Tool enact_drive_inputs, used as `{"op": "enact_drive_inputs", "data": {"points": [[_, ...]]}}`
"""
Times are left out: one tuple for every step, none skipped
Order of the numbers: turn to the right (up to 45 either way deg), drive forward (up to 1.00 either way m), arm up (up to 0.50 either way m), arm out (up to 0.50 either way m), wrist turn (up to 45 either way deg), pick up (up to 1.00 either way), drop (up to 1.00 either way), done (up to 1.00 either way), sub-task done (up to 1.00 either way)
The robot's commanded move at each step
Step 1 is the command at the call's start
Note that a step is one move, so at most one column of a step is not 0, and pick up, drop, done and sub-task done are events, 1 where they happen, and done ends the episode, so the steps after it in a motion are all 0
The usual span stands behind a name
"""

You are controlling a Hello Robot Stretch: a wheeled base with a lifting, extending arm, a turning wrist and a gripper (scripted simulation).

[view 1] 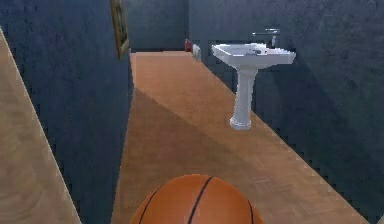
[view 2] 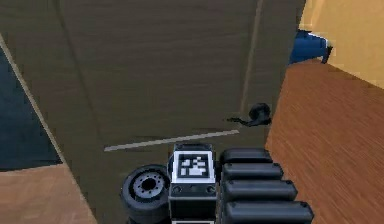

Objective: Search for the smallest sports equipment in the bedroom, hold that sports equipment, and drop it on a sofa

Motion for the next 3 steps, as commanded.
{"op": "enact_drive_inputs", "data": {"points": [[-9.0, 0.0, 0.0, 0.0, 0.0, 0.0, 0.0, 0.0, 0.0], [0.0, 0.6, 0.0, 0.0, 0.0, 0.0, 0.0, 0.0, 0.0], [-3.0, 0.0, 0.0, 0.0, 0.0, 0.0, 0.0, 0.0, 0.0]]}}
